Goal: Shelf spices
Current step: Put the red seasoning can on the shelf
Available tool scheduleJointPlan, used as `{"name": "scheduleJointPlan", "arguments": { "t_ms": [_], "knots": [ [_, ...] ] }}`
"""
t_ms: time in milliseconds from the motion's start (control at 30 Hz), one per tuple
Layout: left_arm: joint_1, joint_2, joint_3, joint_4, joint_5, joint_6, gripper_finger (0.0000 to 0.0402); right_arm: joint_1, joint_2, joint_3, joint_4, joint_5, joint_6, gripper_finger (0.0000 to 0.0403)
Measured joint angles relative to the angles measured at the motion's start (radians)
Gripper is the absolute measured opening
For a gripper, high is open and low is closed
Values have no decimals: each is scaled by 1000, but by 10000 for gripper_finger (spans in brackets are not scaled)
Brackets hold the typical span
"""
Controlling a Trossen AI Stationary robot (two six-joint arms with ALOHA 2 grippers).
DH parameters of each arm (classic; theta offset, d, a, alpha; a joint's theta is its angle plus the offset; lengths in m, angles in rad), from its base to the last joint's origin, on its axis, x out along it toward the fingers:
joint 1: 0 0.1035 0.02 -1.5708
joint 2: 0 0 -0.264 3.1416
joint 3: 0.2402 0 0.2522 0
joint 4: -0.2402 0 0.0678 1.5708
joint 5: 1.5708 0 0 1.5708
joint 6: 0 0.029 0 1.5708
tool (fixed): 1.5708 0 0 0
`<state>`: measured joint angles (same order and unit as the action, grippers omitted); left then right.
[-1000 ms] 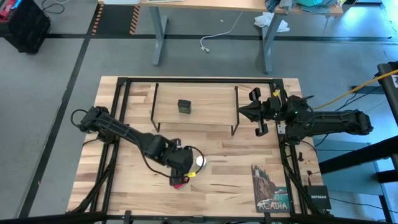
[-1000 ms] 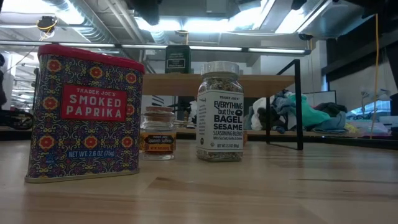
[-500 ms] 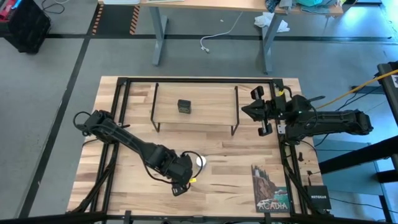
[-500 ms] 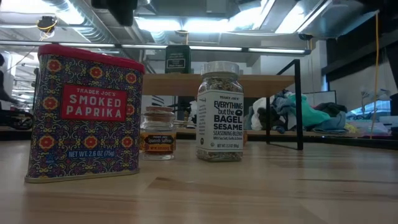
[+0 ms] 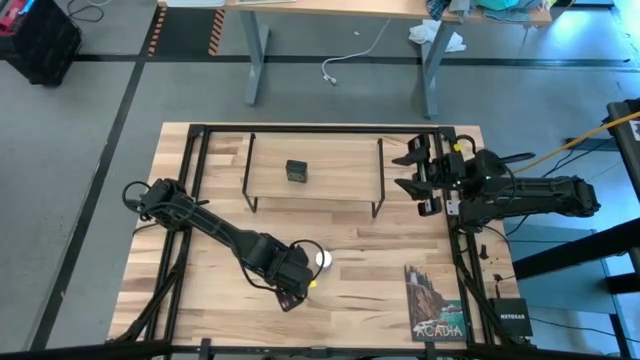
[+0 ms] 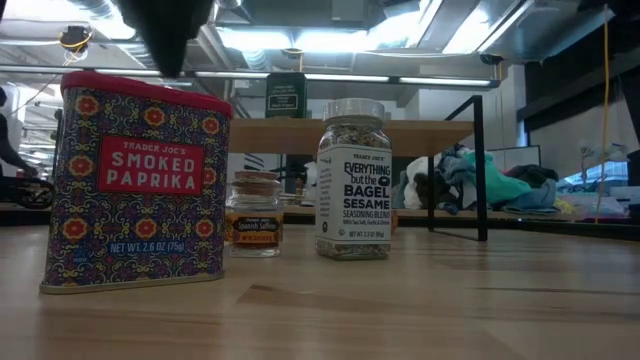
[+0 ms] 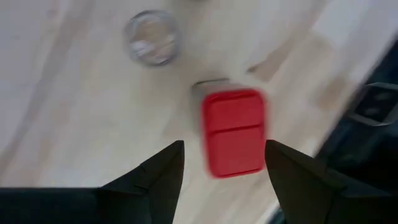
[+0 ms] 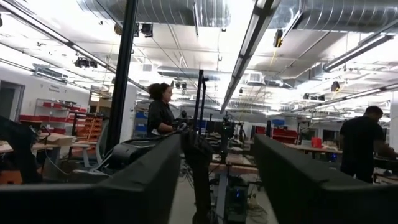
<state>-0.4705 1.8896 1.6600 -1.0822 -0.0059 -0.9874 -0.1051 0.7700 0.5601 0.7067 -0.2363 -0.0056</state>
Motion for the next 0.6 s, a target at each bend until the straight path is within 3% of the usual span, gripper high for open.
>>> {"name": "scheduleJointPlan", "arguments": {
  "t_ms": [200, 400, 600],
  "knots": [
    [-3, 9, 0, 41, 7, -49, 270, 0, 0, 4, 0, 21, -30, 270],
    [-10, 64, 0, 43, 24, -75, 316, 0, 0, 4, 5, 27, -57, 277],
    [-10, 94, -1, 47, 51, -105, 332, 0, 0, 4, 10, 45, -79, 277]
  ]
}}
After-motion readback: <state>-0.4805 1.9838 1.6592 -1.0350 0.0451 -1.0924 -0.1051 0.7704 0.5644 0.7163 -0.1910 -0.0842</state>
